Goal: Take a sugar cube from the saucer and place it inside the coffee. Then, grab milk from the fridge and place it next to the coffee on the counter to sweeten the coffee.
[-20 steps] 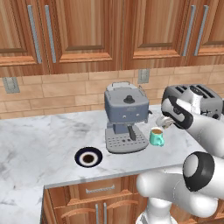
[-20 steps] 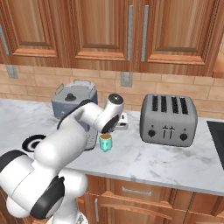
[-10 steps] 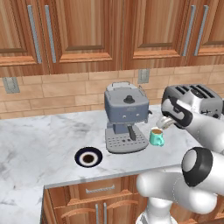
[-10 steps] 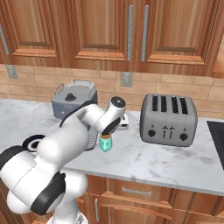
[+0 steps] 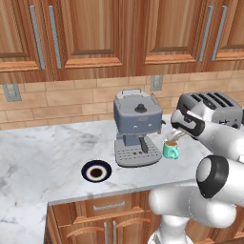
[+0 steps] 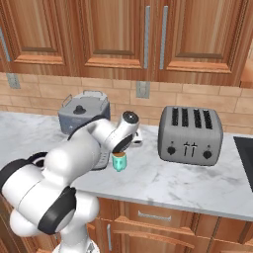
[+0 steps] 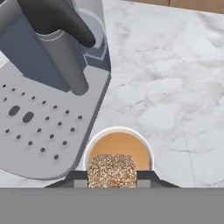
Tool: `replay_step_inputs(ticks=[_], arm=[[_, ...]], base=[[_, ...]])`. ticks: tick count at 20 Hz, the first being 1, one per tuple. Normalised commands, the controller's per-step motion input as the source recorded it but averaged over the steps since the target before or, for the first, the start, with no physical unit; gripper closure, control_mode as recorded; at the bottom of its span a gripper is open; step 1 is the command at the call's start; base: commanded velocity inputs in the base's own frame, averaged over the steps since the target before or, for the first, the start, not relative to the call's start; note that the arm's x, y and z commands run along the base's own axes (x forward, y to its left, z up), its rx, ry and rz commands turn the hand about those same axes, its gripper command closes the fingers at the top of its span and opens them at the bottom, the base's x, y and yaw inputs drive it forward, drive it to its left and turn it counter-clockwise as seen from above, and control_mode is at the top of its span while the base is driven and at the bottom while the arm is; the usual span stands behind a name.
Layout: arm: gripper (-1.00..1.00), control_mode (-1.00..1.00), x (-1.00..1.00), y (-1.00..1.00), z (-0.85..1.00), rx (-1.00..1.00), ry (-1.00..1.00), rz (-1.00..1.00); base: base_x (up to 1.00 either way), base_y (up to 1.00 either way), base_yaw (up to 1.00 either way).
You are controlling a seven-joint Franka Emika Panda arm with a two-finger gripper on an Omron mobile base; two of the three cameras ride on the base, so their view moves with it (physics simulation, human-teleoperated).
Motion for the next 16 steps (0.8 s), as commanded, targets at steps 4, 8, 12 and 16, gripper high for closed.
replay_step_inputs(ticks=[4, 8, 12, 16], arm=[[-1.0, -1.0, 0.17, 0.02, -0.24, 0.0, -0.02, 0.0], [-1.0, -1.0, 0.3, -0.06, -0.09, 0.0, -0.01, 0.0], [-1.0, -1.0, 0.26, -0.02, 0.0, 0.0, 0.01, -0.01], [-1.0, -1.0, -0.03, 0.0, 0.3, 0.0, -0.02, -0.01]], base=[[0.0, 0.0, 0.0], [0.0, 0.0, 0.0], [0.0, 0.0, 0.0], [0.0, 0.0, 0.0]])
